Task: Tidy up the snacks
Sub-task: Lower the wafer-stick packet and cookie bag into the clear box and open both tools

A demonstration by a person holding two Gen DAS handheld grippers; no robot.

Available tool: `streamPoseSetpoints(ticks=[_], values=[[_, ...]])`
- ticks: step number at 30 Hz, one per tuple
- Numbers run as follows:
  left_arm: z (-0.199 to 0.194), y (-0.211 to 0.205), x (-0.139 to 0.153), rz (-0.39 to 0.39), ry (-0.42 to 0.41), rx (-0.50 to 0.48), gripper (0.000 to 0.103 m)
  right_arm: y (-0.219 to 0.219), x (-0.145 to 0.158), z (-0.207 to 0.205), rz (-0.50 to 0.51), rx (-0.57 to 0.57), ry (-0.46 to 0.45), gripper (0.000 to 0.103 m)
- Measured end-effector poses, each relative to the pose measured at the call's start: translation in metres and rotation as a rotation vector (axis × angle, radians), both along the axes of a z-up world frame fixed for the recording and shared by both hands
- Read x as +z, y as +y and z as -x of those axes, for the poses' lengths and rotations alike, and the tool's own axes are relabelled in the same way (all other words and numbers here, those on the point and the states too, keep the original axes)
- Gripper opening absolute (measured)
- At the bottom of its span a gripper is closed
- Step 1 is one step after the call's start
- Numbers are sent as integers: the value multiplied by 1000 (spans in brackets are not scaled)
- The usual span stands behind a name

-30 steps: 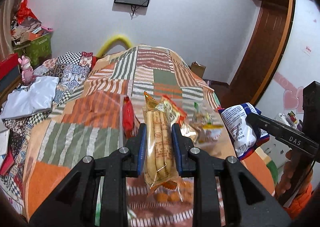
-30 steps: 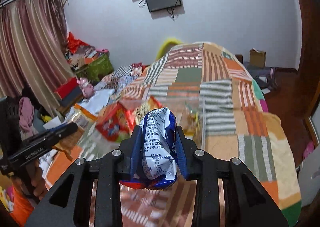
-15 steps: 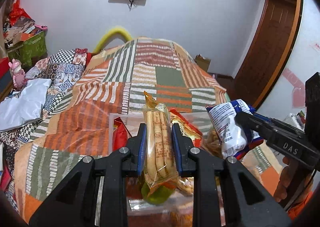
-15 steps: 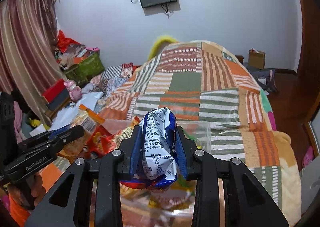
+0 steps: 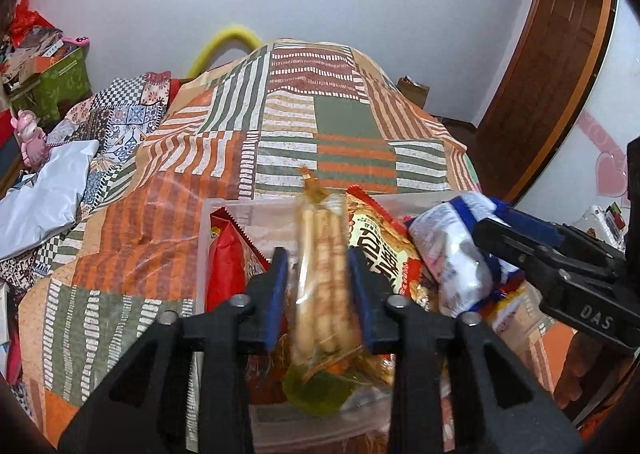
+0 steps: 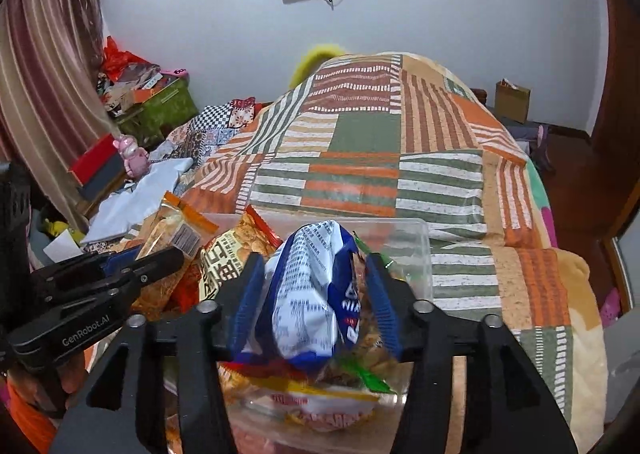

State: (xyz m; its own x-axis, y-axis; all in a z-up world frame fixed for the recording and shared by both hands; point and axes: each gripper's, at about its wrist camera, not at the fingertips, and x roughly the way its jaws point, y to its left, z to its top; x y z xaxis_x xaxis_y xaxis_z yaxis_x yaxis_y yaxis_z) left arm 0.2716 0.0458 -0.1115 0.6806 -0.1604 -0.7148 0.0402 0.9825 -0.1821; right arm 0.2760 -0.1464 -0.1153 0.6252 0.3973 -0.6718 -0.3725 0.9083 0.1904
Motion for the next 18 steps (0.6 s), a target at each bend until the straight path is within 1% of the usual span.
streamPoseSetpoints(ticks=[2,3,8,9,12,13,15,18], values=[[7,0,7,0,-16,3,43,-2,6,7,8,-9,-27,65],[10,-1,11,-3,-23,4,43,-2,10,11,11,-8,-40,67],[31,-2,30,-10,-51,1,50,-3,24,25,16,13,-69,69],[36,-2,34,-15,-60,-1,50,-4,26,29,16,18,-74,70],[55,-2,45,-43,-81,-1,57,-5,32,43,20,32,-93,76],[59,-1,47,-48,-85,1,60,-6,33,48,22,37,-98,76],[71,1,49,-59,-89,4,62,-7,35,59,21,57,-100,78],[87,6,48,-68,-75,18,67,-5,34,71,22,80,-93,79]])
